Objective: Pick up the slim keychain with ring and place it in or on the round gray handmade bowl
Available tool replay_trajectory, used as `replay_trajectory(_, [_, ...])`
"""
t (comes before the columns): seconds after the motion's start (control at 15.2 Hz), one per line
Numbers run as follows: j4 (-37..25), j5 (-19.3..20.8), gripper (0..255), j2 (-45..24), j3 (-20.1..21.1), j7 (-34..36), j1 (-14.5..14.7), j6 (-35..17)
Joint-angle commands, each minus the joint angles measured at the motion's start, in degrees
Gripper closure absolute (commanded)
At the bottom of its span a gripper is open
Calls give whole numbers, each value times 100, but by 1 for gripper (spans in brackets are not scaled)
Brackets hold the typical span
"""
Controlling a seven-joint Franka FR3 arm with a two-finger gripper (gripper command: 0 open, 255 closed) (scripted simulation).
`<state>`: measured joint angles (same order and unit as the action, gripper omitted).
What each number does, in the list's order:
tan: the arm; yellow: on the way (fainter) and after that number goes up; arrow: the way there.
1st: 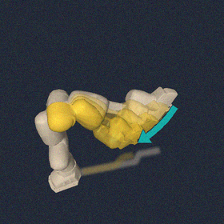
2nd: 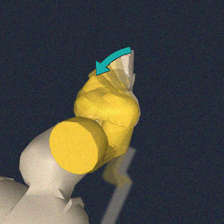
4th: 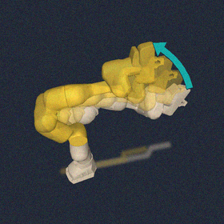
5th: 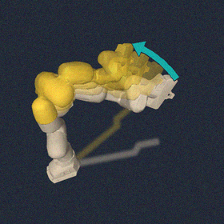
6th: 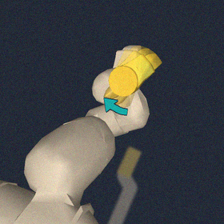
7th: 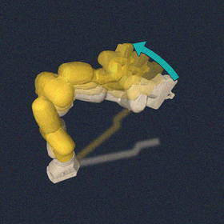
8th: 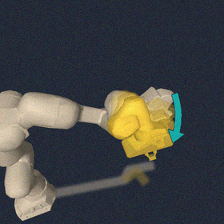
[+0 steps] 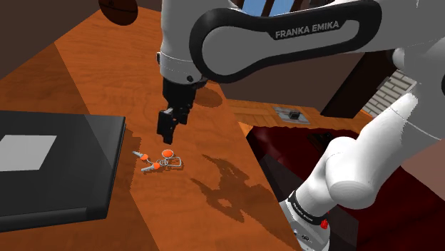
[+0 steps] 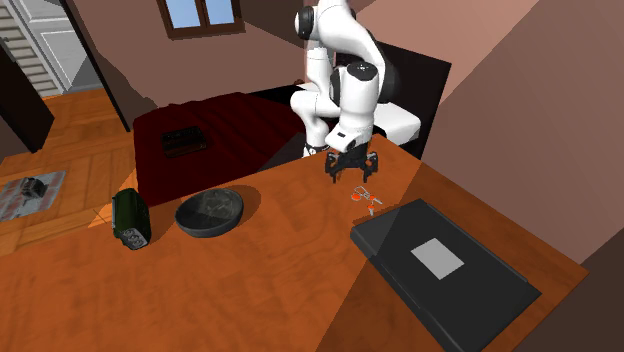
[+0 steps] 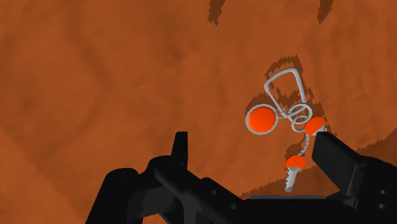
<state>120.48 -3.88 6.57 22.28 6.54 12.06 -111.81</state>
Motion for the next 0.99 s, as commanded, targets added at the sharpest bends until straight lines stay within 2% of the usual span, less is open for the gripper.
replay_trajectory(0.0, [-286,179,0,-363,147,70,96,-130])
replay_trajectory(0.33, [-1001,704,0,-1212,420,256,381,-331])
replay_trajectory(0.92, [-645,827,0,-1423,401,340,404,-874])
